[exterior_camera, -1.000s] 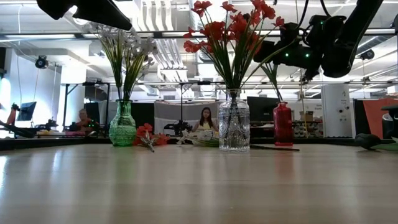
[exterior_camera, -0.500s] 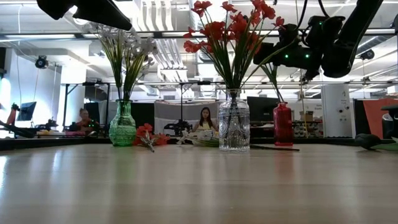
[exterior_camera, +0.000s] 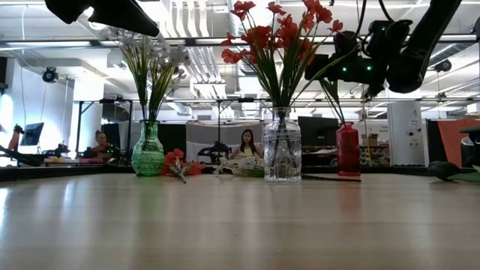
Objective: Sort flowers into vase by color
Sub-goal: Put the left black flower into the red vase
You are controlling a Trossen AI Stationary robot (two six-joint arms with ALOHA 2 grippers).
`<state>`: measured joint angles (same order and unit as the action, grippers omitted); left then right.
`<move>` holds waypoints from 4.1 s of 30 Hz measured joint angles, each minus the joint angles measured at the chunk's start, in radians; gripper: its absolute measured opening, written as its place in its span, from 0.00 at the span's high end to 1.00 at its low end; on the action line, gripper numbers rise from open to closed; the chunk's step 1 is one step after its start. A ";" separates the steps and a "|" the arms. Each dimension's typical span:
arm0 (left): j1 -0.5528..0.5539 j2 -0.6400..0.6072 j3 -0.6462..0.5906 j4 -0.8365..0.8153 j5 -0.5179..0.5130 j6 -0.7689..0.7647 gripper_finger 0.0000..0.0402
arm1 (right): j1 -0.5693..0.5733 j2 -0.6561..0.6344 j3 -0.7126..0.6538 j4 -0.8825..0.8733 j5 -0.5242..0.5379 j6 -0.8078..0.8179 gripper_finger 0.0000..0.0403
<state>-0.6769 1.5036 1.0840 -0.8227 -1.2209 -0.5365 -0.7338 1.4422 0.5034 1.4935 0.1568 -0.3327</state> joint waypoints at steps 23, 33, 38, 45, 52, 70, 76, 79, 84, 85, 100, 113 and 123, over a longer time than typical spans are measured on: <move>0.000 0.000 0.014 -0.004 0.001 0.004 0.66 | 0.000 0.000 -0.017 -0.046 0.000 -0.019 0.96; 0.000 0.000 0.014 -0.005 0.001 0.004 0.66 | 0.001 -0.004 -0.018 -0.046 0.000 -0.018 0.86; 0.000 0.000 0.014 -0.005 0.000 0.004 0.66 | 0.003 -0.019 -0.018 -0.045 0.005 -0.015 0.82; 0.000 0.000 0.014 -0.005 0.001 0.004 0.66 | 0.003 -0.038 -0.018 -0.048 0.011 -0.015 0.76; 0.000 0.000 0.014 -0.005 0.000 0.004 0.66 | 0.023 -0.085 -0.019 -0.061 0.013 -0.017 0.73; 0.000 0.000 0.014 -0.007 0.000 0.011 0.66 | 0.177 -0.497 0.055 -0.756 0.211 0.071 0.70; 0.000 0.000 0.014 -0.007 0.000 0.015 0.66 | 0.188 -0.502 0.271 -1.173 0.211 0.188 0.66; 0.000 0.000 0.014 -0.007 0.000 0.015 0.66 | 0.188 -0.476 0.402 -1.377 0.212 0.220 0.63; 0.000 0.000 0.014 -0.007 0.000 0.015 0.66 | 0.186 -0.406 0.644 -1.701 0.218 0.282 0.55; 0.000 0.000 0.014 -0.007 0.000 0.015 0.66 | 0.185 -0.388 0.695 -1.767 0.231 0.293 0.53; 0.000 0.000 0.014 -0.008 0.008 0.012 0.66 | 0.143 -0.065 1.278 -2.341 0.263 0.435 0.36; 0.000 0.000 0.013 -0.007 0.008 0.011 0.66 | 0.075 0.117 1.546 -2.551 0.263 0.526 0.16; 0.000 0.000 0.013 -0.007 0.009 0.011 0.66 | 0.052 0.215 1.612 -2.599 0.202 0.530 0.13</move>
<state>-0.6769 1.5036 1.0973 -0.8299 -1.2118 -0.5255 -0.6815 1.6576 2.1149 -1.1057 0.3588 0.1978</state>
